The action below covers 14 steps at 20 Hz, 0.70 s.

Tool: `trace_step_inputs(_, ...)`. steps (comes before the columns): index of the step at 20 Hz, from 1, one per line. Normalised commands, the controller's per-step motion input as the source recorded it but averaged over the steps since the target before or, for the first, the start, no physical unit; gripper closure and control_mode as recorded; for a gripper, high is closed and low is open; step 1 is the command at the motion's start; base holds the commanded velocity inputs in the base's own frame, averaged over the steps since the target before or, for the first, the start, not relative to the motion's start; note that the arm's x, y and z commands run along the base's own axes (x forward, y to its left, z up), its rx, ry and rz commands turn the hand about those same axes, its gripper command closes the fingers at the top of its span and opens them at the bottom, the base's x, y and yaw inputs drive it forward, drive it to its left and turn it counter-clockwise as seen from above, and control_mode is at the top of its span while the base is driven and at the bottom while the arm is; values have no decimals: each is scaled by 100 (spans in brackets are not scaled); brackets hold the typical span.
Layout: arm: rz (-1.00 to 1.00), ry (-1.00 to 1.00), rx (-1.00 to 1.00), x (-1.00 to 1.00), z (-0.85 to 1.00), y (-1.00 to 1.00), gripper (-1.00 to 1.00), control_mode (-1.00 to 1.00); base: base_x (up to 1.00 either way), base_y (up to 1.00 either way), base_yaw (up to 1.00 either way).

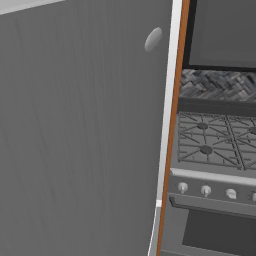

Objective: Pick fish from the fridge and place it on the plate on the counter.

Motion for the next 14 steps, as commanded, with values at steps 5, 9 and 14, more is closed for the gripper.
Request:
trace_step_inputs(5,-19,34,0,-27,100,31,100,-100,0,0,0)
trace_step_inputs(9,-9,17,4,-48,53,8,100,-100,0,0,0)
trace_step_inputs(14,-10,0,2,-69,-1,0,100,-100,0,0,0)
